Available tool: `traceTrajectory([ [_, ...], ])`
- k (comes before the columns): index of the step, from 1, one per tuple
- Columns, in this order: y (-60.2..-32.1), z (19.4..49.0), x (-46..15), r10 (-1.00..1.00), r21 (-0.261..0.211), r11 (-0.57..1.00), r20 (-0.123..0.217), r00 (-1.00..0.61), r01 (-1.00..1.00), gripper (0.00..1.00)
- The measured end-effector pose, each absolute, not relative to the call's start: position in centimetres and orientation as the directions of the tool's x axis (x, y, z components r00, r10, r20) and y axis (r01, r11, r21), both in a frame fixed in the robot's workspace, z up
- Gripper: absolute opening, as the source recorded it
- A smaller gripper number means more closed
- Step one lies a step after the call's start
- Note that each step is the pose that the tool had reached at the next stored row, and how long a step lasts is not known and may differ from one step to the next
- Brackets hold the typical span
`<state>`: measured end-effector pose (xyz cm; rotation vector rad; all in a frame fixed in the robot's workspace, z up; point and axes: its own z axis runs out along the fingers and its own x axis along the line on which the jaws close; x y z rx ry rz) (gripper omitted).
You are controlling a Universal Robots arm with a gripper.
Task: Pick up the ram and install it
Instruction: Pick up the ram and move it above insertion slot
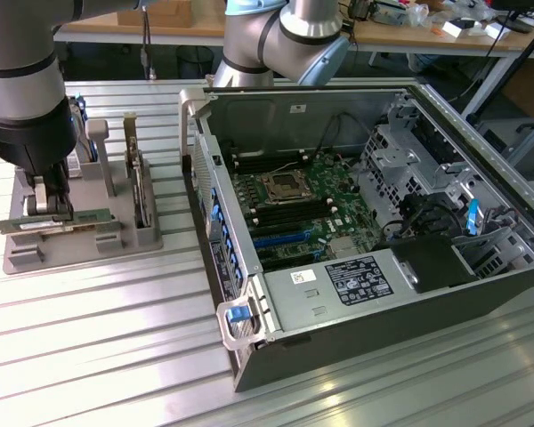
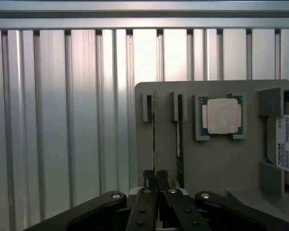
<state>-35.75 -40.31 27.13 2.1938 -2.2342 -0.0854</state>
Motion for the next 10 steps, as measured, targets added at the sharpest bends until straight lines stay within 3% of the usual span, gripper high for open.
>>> traceTrajectory([
  [10, -40.3, 28.6, -35.8, -0.999, 0.045, 0.018, -0.032, -0.019, -0.999, 0.12],
])
